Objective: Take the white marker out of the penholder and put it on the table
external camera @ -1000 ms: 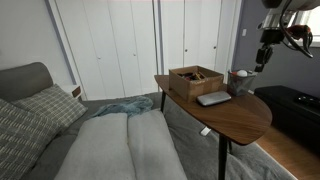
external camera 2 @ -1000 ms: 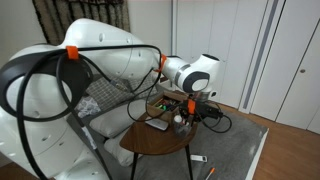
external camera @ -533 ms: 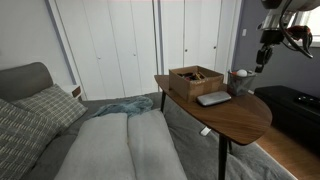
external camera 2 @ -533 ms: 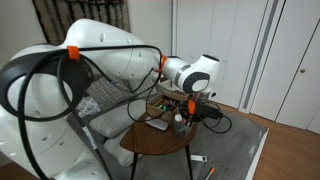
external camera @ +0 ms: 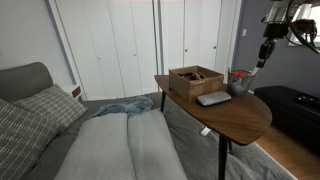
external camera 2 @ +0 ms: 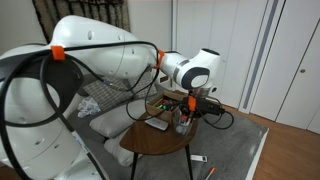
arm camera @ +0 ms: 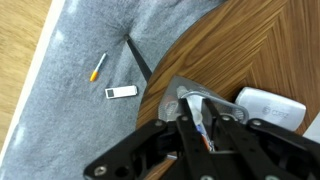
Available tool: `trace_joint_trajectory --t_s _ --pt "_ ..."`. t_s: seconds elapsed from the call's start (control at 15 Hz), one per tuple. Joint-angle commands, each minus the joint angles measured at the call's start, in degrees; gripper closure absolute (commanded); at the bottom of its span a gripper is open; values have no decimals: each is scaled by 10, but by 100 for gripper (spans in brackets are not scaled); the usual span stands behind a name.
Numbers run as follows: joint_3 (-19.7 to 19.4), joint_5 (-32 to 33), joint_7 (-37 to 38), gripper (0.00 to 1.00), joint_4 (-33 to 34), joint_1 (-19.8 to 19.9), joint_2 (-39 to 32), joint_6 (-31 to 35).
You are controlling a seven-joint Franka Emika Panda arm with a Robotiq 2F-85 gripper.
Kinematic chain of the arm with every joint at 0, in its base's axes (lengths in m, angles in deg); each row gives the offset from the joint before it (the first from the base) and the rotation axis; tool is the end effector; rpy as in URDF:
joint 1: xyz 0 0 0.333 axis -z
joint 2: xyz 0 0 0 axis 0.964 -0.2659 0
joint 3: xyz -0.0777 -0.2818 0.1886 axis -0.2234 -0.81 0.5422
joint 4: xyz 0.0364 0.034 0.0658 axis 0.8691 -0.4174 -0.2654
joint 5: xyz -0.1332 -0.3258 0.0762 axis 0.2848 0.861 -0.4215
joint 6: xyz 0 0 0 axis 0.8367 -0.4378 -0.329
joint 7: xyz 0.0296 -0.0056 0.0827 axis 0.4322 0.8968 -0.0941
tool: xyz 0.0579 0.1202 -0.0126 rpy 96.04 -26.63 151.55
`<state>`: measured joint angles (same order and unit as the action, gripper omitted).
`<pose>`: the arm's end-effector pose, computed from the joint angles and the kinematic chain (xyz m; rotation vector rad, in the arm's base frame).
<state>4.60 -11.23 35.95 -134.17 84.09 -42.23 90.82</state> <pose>0.4038 -0.1698 0.5071 -2.9450 -0.5497 -0.1534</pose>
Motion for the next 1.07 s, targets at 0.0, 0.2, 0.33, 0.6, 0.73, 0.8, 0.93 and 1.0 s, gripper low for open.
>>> trace_joint_trajectory --t_s 0.0,0.2,0.33,0.6,0.73,0.8,0.93,1.0 --pt "-9 -4 -27 96 -7 -9 54 -24" --pt "-7 -5 -41 96 1 -17 88 -30" --pt "-4 0 -49 96 6 -26 116 -32" --pt "-3 -4 -74 96 14 -54 171 -34" --pt "-13 -26 -106 96 20 -79 189 -55" --pt "-20 -39 -120 96 25 -92 193 -73" --pt "-36 -73 -143 96 35 -113 194 -121" --pt "-44 -90 -149 96 39 -118 190 -145"
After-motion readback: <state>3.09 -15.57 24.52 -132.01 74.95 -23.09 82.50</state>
